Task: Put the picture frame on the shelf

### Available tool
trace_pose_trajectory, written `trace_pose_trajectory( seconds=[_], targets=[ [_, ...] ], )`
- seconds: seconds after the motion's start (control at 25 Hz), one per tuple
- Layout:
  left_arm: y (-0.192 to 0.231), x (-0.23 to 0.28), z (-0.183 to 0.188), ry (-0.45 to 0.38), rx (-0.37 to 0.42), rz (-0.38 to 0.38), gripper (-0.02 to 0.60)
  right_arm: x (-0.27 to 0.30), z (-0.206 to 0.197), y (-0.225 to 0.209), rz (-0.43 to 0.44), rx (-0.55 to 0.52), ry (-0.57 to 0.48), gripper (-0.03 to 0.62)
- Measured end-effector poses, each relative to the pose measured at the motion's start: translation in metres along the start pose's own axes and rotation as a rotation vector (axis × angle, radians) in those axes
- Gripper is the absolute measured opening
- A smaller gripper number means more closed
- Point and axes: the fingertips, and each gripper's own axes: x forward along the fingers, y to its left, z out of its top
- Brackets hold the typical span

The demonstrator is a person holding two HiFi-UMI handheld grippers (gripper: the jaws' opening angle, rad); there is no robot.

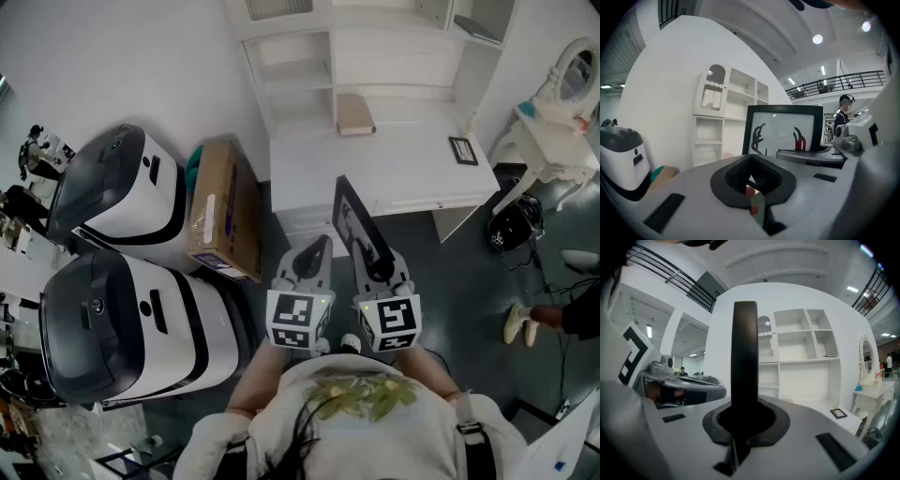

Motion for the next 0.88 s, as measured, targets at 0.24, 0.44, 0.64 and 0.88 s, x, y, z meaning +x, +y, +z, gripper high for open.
trace_pose_trajectory(
  seconds=[0.24, 0.44, 0.64, 0.88],
  targets=[
    [-0.011, 0.008, 0.0, 0.0, -0.04, 0.007, 0.026, -0.006, -0.002, -0.013, 0.024, 0.013, -0.005, 0.035],
    [-0.021, 0.015, -0.008, 0.004, -0.064, 0.017, 0.026, -0.009, -0.012, -0.026, 0.041, 0.011, -0.002, 0.035],
    [-0.028, 0.021, -0.014, 0.01, -0.069, 0.032, 0.026, -0.007, -0.02, -0.037, 0.05, 0.023, 0.007, 0.035],
    [-0.019, 0.04, -0.015, 0.032, -0.065, 0.029, 0.026, 0.01, -0.024, -0.046, 0.05, 0.033, 0.021, 0.035]
  ],
)
